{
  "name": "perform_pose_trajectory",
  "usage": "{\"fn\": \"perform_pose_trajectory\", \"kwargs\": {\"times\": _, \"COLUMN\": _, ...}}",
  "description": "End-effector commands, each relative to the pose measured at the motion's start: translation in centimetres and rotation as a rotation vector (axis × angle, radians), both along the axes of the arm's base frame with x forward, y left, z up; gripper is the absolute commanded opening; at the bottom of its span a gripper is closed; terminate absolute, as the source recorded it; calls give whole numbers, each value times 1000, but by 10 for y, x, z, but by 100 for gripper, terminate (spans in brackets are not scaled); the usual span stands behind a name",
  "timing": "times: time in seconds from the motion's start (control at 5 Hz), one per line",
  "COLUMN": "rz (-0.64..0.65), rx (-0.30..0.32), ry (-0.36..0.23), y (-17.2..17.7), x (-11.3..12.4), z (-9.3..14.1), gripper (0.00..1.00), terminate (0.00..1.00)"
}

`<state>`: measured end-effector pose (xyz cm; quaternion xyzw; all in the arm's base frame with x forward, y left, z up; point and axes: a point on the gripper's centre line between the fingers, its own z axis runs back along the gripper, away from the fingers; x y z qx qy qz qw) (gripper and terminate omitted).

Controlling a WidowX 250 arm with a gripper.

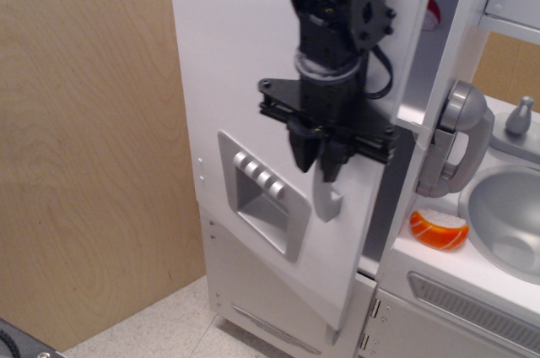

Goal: Open fridge

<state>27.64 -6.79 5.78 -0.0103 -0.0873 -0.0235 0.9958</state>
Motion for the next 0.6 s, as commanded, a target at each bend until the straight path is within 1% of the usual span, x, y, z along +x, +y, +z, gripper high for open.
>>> {"fn": "perform_pose_trajectory", "kwargs": {"times": 0.0, "rz": -89, "rx": 17, "ry": 26, "y": -21, "x": -26, "z": 21, "gripper": 100, "terminate": 0}}
{"fn": "perform_pose_trajectory", "kwargs": {"times": 0.2, "rz": -200, "rx": 36, "ry": 42, "y": -46, "x": -46, "z": 18, "gripper": 100, "terminate": 0}}
{"fn": "perform_pose_trajectory", "kwargs": {"times": 0.4, "rz": -277, "rx": 69, "ry": 85, "y": -79, "x": -49, "z": 11, "gripper": 100, "terminate": 0}}
